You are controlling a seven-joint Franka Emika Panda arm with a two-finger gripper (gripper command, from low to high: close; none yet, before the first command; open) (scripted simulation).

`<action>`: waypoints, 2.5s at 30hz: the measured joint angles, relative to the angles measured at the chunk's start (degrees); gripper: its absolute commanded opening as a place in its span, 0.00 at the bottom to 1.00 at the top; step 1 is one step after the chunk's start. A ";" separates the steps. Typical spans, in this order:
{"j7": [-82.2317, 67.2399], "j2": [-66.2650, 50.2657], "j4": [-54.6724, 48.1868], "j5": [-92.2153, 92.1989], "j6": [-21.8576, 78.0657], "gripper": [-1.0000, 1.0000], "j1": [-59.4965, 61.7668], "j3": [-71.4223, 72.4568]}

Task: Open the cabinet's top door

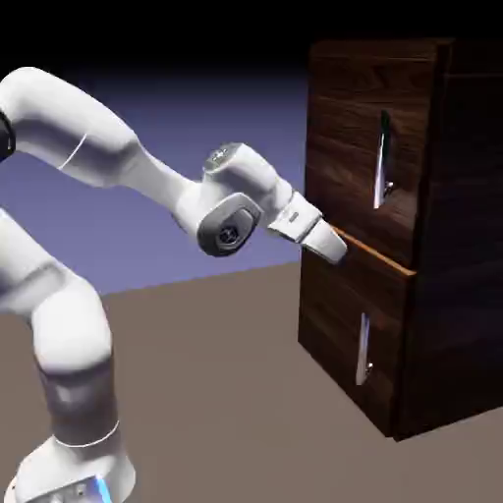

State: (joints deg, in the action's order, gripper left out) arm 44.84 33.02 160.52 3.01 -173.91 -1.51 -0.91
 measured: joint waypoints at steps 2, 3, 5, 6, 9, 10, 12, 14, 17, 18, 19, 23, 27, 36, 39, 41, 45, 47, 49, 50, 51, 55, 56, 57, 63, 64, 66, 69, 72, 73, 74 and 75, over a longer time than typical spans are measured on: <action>3.96 0.59 -0.79 4.98 0.16 0.50 -1.37 -1.51; 5.94 0.89 -1.19 7.48 0.25 0.50 -2.05 -2.27; 9.90 1.49 -1.98 12.46 0.41 0.50 -3.41 -3.79; 11.88 1.78 -2.37 14.95 0.49 0.50 -4.10 -4.54; 17.82 2.67 -3.56 22.43 0.74 0.50 -6.15 -6.81; 19.80 2.97 -3.95 24.92 0.82 0.50 -6.83 -7.57; 23.76 3.57 -4.74 29.90 0.99 0.50 -8.19 -9.08; 27.72 4.16 -5.53 34.88 1.15 0.50 -9.56 -10.60; 33.66 5.05 -6.72 42.36 1.40 0.50 -11.61 -12.87; 35.64 5.35 -7.11 44.85 1.48 0.50 -12.29 -13.63; 37.62 5.65 -7.51 47.34 1.56 0.50 -12.97 -14.38; 45.54 6.83 -9.09 57.31 1.89 0.50 -15.70 -17.41; 53.46 8.02 -10.67 67.28 2.22 0.50 -18.44 -20.44; 71.28 10.70 -14.22 89.70 2.96 0.50 -24.58 -27.25; 77.22 11.59 -15.41 97.18 3.20 0.50 -26.63 -29.52; 81.18 12.18 -16.20 102.16 3.37 0.50 -27.99 -31.04; 89.10 13.37 -17.78 112.13 3.70 0.50 -30.73 -34.07; 93.06 13.97 -18.57 117.11 3.86 0.50 -32.09 -35.58; 97.02 14.56 -19.36 122.10 4.02 0.50 -33.46 -37.09; 99.00 14.86 -19.76 124.59 4.11 0.50 -34.14 -37.85; 100.98 15.16 -20.15 127.08 4.19 0.50 -34.82 -38.61; 108.90 16.34 -21.73 137.05 4.52 0.50 -37.55 -41.64; 110.88 16.64 -22.13 139.54 4.60 0.50 -38.24 -42.39; 112.86 16.94 -22.52 142.03 4.68 0.50 -38.92 -43.15; 119.60 16.81 -25.23 150.54 5.39 0.50 -43.18 -46.96; 120.01 15.72 -26.68 151.07 5.83 0.50 -45.26 -48.35; 120.81 13.55 -29.57 152.12 6.71 0.50 -49.41 -51.13; 121.16 12.60 -30.84 152.58 7.09 0.00 -51.22 -52.35; 120.80 12.54 -27.09 149.26 9.28 0.00 -44.99 -47.18; 120.41 12.70 -25.77 147.82 10.07 0.00 -42.92 -45.39; 120.60 12.63 -24.74 146.85 10.57 0.00 -40.84 -43.60; 121.02 12.49 -23.83 146.10 10.95 0.00 -38.76 -41.80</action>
State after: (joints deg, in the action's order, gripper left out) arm 165.86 45.50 136.69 149.11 -162.96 -40.28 -42.71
